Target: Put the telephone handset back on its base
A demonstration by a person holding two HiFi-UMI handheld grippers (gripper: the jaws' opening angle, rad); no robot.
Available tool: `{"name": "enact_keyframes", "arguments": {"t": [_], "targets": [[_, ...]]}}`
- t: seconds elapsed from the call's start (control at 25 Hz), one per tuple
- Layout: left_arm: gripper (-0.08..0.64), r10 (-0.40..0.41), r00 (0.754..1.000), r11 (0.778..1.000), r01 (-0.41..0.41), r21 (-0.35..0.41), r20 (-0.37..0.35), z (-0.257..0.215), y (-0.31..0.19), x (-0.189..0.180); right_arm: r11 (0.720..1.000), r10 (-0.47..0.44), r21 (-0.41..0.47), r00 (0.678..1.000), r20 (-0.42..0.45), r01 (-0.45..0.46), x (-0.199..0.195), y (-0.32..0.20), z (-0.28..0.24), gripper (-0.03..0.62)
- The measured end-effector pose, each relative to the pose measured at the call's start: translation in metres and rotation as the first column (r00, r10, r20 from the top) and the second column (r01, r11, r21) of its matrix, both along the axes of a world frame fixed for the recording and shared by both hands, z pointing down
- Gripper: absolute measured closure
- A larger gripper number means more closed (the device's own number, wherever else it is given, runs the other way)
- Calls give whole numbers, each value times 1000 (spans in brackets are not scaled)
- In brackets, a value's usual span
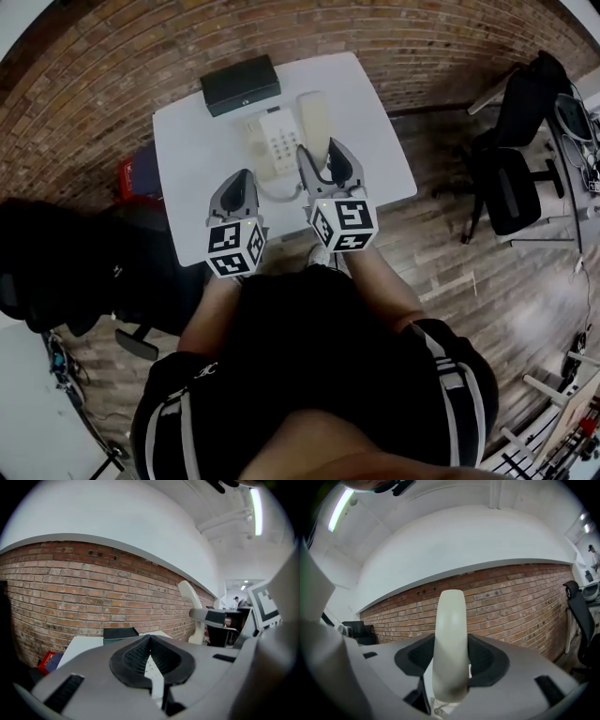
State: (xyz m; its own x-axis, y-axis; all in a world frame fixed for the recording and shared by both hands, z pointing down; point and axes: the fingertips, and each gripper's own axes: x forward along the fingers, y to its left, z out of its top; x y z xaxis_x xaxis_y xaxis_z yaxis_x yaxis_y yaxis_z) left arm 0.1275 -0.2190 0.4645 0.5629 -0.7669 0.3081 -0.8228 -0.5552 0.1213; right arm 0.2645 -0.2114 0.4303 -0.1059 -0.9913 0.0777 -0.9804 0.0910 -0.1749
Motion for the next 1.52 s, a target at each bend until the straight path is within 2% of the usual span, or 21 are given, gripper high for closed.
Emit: {"name": "enact_keyframes", "arguments": {"t": [0.24,0.4,0.6,0.84,1.12,1.52], "targets": [[558,-128,992,992,128,0,21,0,-15,-19,989,-115,-85,993,33,117,-17,-33,24,396],[558,-169,985,985,169,-21,21,9,-26,-36,971,-152,-176,987,61,160,-40,-50,53,396],[558,-181,983,983,181,-18,15,7,-39,-37,942,-158,-278,980,120,186,-48,-69,81,396],[558,-190,982,982,190,-14,7,6,-57,-43,910,-131,-378,983,130,171,-57,-92,107,396],[558,-217,976,975,217,-40,-9,13,-71,-54,864,-137,-482,989,56,147,-71,-115,145,396],[558,-282,959,958,280,-54,-18,18,-79,-79,753,-100,-653,995,-2,75,-86,-134,190,396]]}}
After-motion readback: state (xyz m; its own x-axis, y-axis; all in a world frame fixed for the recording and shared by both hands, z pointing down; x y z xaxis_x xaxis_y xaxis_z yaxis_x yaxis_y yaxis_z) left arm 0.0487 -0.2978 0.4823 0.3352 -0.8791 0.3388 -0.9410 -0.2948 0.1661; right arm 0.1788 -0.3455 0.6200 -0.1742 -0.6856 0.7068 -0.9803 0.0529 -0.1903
